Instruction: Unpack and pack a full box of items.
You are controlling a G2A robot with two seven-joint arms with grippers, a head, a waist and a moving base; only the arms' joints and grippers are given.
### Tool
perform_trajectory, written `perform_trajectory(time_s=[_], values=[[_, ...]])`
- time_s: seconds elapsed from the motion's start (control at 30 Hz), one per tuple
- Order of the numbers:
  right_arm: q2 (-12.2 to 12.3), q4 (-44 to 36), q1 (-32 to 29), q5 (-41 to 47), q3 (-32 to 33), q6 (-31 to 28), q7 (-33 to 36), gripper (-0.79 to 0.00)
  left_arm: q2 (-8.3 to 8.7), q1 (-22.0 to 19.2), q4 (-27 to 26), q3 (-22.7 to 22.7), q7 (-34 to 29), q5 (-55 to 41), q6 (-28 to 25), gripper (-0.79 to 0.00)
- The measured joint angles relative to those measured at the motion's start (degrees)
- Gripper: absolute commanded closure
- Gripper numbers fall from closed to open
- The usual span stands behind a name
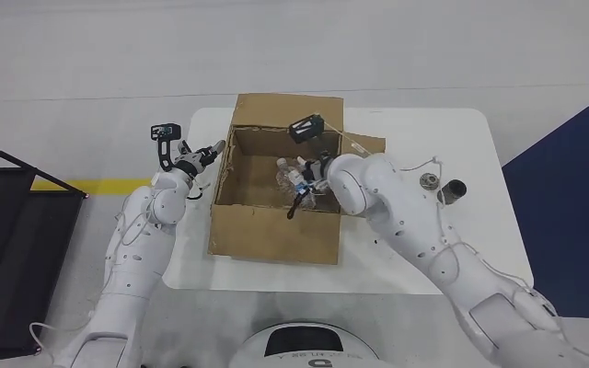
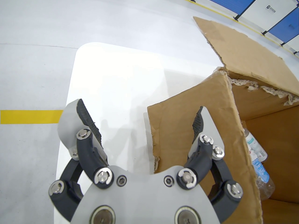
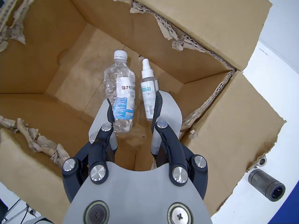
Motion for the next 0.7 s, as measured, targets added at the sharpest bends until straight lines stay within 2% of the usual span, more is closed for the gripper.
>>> perform_trajectory(time_s=[0.1,0.17,0.23,0.3,0.33,0.5,0.6,0.7], values=[[1.6,-6.6,-4.4,4.7,7.4,-3.6,-0.1,-0.351,0.00,0.0,0.0,0.0,0.0,0.0,0.0,-0.785],[2.8,-11.4,-8.8,9.0,14.5,-6.3,-0.5,-0.354,0.00,0.0,0.0,0.0,0.0,0.0,0.0,-0.785],[3.8,-14.5,-12.8,11.7,20.9,-8.4,-1.2,-0.391,0.00,0.0,0.0,0.0,0.0,0.0,0.0,-0.785],[4.7,-16.6,-17.3,14.6,28.2,-10.3,-2.5,-0.465,0.00,0.0,0.0,0.0,0.0,0.0,0.0,-0.785],[5.0,-16.9,-19.0,16.0,31.3,-10.7,-3.3,-0.465,0.00,0.0,0.0,0.0,0.0,0.0,0.0,-0.785],[5.9,-12.4,-25.5,25.8,47.2,-12.3,-7.1,-0.502,0.00,0.0,0.0,0.0,0.0,0.0,0.0,-0.785],[6.3,-7.0,-27.0,30.8,53.9,-13.0,-7.8,-0.409,0.00,0.0,0.0,0.0,0.0,0.0,0.0,-0.785],[6.7,-1.6,-27.5,34.6,58.4,-14.3,-7.2,-0.385,0.00,0.0,0.0,0.0,0.0,0.0,0.0,-0.785]])
